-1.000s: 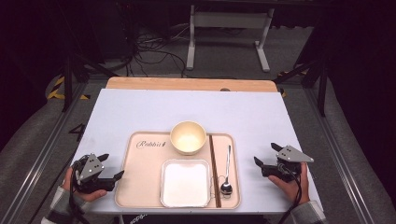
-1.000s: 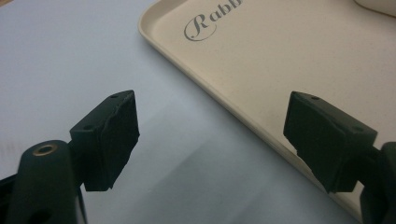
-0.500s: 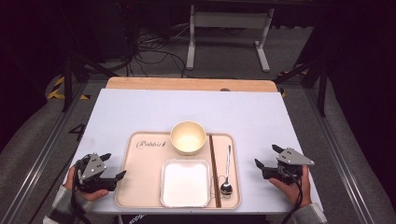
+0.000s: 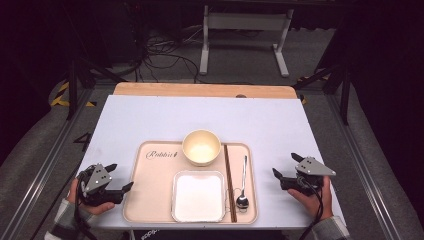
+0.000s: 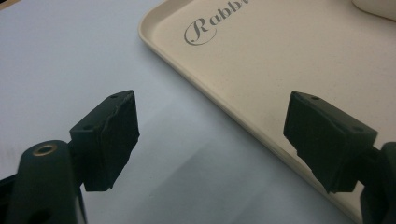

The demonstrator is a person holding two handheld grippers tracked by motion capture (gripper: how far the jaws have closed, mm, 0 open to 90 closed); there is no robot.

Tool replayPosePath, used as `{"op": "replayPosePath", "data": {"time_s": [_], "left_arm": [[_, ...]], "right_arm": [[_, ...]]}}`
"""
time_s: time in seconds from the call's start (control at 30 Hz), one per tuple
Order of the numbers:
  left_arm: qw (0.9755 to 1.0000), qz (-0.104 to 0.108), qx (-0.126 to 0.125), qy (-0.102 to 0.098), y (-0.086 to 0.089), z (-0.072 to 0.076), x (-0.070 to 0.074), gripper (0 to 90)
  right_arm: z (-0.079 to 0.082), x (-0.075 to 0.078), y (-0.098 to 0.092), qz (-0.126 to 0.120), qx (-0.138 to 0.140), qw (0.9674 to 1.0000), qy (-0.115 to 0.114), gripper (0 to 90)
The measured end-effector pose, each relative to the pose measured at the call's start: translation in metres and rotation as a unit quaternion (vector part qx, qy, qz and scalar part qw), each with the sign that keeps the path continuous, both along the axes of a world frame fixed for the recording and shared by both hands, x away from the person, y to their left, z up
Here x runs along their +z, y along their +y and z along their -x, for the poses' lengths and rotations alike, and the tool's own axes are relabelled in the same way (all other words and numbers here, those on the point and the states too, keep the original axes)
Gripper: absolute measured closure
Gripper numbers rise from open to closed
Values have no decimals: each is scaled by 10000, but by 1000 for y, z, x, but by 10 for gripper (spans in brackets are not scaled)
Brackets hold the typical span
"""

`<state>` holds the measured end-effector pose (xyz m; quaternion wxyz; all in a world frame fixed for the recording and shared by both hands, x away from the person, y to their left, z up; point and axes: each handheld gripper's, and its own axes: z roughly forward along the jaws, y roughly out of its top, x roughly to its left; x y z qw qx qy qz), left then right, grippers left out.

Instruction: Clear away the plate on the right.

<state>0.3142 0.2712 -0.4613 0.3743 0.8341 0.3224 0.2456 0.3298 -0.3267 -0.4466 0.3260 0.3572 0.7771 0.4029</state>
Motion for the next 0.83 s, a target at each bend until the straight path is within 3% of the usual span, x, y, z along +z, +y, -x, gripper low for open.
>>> {"op": "replayPosePath", "data": {"time_s": [0.83], "left_arm": [[10000, -33, -4, -45, -3, -4, 2, 189]], "right_arm": [[2, -1, -3, 51, -74, 9999, 52, 169]]}}
